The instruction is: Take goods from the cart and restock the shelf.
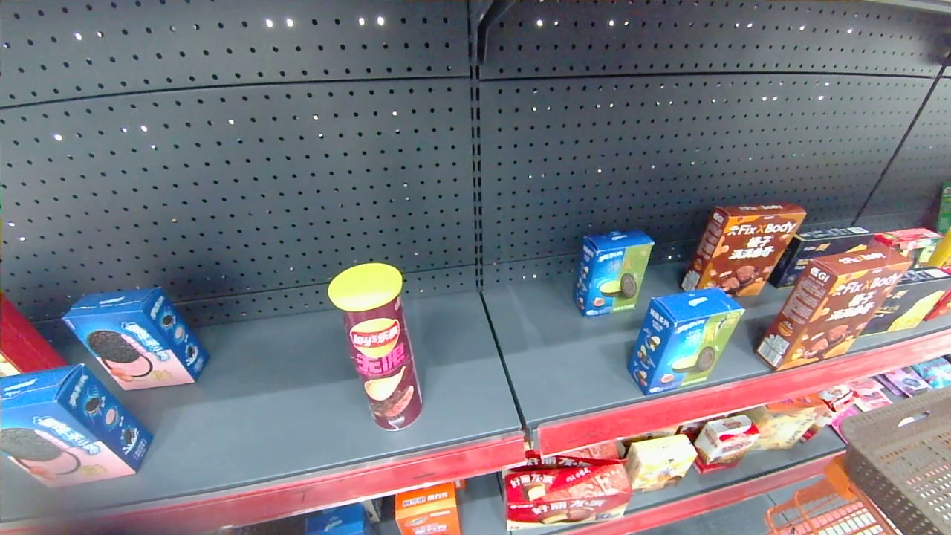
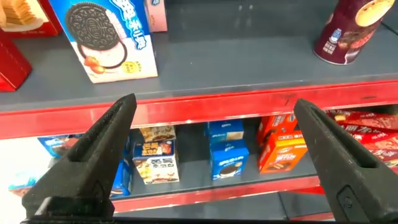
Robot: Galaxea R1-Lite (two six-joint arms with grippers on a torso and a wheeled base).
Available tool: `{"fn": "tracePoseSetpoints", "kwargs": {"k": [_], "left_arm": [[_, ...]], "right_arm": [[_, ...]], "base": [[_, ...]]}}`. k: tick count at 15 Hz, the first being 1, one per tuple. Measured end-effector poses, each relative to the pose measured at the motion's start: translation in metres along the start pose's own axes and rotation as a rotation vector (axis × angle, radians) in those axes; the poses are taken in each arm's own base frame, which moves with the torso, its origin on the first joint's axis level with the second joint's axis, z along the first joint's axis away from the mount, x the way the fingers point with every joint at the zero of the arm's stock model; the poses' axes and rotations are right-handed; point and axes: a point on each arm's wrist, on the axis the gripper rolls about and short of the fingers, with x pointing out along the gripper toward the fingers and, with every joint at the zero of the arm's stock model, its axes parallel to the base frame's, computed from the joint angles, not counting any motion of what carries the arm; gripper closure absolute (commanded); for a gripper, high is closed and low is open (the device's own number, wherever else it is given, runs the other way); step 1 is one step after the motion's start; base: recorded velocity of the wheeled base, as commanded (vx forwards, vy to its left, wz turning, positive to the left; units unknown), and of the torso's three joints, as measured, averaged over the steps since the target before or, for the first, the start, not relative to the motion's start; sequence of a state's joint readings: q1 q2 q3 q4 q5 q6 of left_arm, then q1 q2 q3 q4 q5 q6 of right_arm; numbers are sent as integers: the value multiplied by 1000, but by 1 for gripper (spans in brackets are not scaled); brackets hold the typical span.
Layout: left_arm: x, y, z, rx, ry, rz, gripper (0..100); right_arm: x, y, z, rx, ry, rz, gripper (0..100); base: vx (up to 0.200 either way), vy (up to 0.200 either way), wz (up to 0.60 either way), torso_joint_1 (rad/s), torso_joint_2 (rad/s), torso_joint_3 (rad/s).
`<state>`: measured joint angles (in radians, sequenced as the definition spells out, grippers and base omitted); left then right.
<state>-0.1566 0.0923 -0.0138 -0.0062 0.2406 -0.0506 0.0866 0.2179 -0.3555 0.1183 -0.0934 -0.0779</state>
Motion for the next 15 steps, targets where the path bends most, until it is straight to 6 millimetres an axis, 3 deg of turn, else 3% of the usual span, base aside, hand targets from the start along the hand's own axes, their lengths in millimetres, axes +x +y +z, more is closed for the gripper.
{"fn": "tracePoseSetpoints", "kwargs": {"k": [7, 11, 15], "left_arm": [[0, -1, 0, -11, -6, -34, 0], [0, 2, 1, 56, -16, 109, 0], [0, -3, -1, 7, 0, -148, 0]], "right_arm": [[-6, -3, 9, 26, -55, 50, 100], [-10, -6, 17, 51, -95, 82, 100], [-11, -6, 20, 51, -101, 88, 100]], "base": [[0, 0, 0, 0, 0, 0], [0, 0, 0, 0, 0, 0], [0, 0, 0, 0, 0, 0]]}}
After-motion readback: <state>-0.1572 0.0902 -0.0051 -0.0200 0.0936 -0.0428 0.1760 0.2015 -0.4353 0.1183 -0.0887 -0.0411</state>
